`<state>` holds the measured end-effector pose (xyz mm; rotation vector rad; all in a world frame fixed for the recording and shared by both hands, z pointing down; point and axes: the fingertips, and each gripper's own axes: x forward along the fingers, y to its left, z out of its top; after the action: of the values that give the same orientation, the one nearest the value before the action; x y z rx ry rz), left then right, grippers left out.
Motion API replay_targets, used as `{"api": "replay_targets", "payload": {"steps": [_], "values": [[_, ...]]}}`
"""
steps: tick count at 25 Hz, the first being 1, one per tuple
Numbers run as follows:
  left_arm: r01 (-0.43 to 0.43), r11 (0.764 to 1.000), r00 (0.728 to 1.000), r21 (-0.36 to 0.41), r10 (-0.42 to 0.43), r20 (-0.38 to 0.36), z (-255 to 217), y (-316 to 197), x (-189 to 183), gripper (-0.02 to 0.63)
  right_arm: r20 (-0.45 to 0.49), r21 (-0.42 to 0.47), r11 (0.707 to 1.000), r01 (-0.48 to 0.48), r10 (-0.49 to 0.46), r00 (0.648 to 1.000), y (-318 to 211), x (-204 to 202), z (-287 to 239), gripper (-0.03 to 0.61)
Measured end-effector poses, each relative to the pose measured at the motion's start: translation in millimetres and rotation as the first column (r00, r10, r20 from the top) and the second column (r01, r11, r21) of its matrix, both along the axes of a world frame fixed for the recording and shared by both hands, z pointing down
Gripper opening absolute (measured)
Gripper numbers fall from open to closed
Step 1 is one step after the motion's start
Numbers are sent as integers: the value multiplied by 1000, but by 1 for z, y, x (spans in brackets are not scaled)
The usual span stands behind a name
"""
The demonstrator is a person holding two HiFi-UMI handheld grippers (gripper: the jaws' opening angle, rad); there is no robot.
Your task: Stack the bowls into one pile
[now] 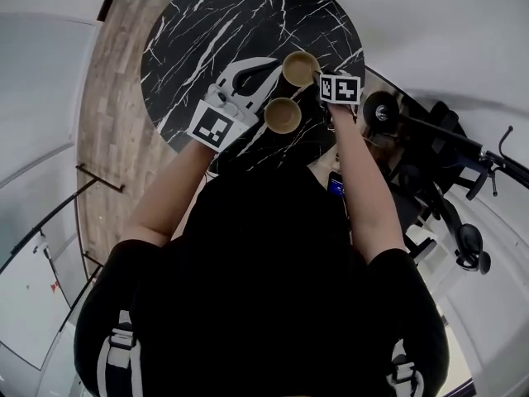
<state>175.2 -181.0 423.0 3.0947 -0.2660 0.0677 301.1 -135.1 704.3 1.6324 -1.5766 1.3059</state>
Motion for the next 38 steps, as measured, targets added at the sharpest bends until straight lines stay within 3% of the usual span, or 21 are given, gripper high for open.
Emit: {"api": "replay_targets", "payload": {"steps": [9, 17, 19, 26, 38], "values": [[57, 998, 996, -3, -57, 69, 42, -21, 16, 3, 32, -36, 999, 29, -28, 999, -11, 4, 32, 144], [93, 996, 992, -3, -93, 84, 48, -26, 8, 2, 42, -76, 997, 1, 2, 999, -16, 7, 47, 73], [99, 995, 992, -10, -98, 82, 47, -25, 4, 2, 38, -82, 997, 3, 0, 999, -17, 7, 48, 24], [105, 994, 990, -27, -102, 101, 49, -14, -12, 3, 78, -75, 997, -16, 22, 997, -18, 3, 41, 13], [53, 999, 995, 6, -54, 82, 28, 18, -53, 3, 64, -13, 996, -87, 88, 994, -3, -12, -5, 12]]}}
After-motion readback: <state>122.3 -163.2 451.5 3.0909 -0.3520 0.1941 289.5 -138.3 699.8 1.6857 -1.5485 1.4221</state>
